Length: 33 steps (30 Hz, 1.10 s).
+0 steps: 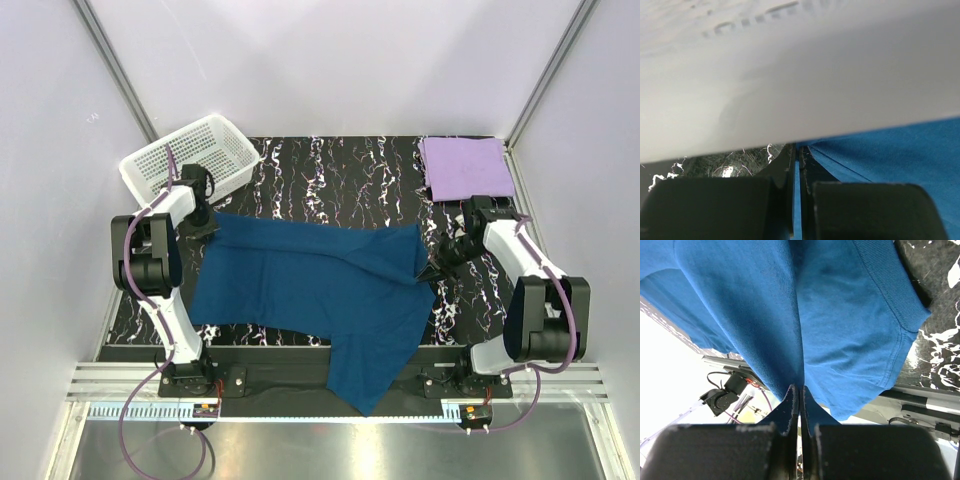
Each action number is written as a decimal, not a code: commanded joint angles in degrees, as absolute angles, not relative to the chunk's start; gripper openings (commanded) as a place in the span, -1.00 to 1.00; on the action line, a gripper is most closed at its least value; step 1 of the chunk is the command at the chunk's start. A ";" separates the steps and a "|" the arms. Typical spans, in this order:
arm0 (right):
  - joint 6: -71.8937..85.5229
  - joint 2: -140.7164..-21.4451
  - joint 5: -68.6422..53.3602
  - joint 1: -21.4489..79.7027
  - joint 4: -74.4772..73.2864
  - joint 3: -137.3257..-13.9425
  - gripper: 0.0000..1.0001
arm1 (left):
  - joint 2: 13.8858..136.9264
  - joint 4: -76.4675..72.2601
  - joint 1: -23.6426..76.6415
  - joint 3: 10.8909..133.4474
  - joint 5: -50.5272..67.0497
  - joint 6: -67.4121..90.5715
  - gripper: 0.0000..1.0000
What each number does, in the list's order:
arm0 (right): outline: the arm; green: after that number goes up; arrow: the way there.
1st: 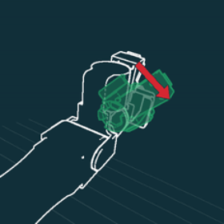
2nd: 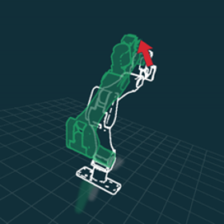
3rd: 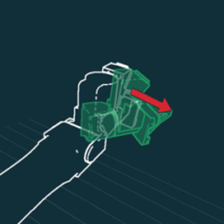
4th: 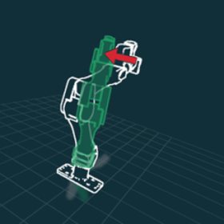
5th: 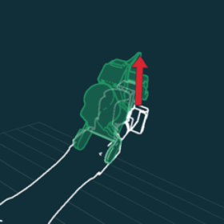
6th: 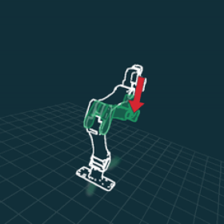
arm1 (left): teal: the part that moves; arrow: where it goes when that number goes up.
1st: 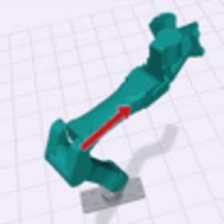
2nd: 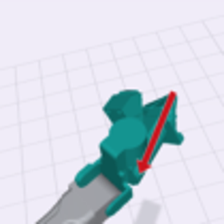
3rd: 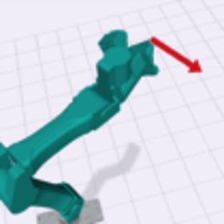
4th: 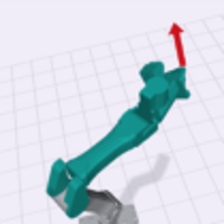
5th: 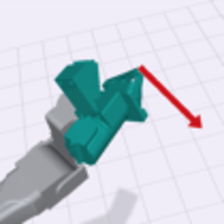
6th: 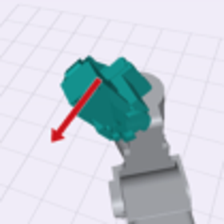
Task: Fold and stack the t-shirts
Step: Fold the tshirt
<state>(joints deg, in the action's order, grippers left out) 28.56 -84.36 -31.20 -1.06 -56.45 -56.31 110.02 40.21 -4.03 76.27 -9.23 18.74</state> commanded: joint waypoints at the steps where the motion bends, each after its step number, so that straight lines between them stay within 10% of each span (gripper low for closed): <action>1: 29.62 -82.61 -33.31 -0.62 -55.73 -54.16 -1.00 | 110.65 39.29 -4.48 76.99 -10.90 19.07 -1.00; 20: 31.02 -92.89 -32.08 -0.62 -42.99 -47.64 -0.96 | 111.71 39.38 -4.39 77.61 -10.63 18.90 -1.00; 27: 26.55 -93.61 -24.36 -0.62 -48.59 -58.84 0.26 | 107.95 40.16 -4.39 76.64 -10.63 19.77 -0.04; 33: 29.26 -101.67 -20.92 -0.70 -47.20 -75.30 0.63 | 101.43 42.10 -4.22 77.25 -6.86 24.51 0.24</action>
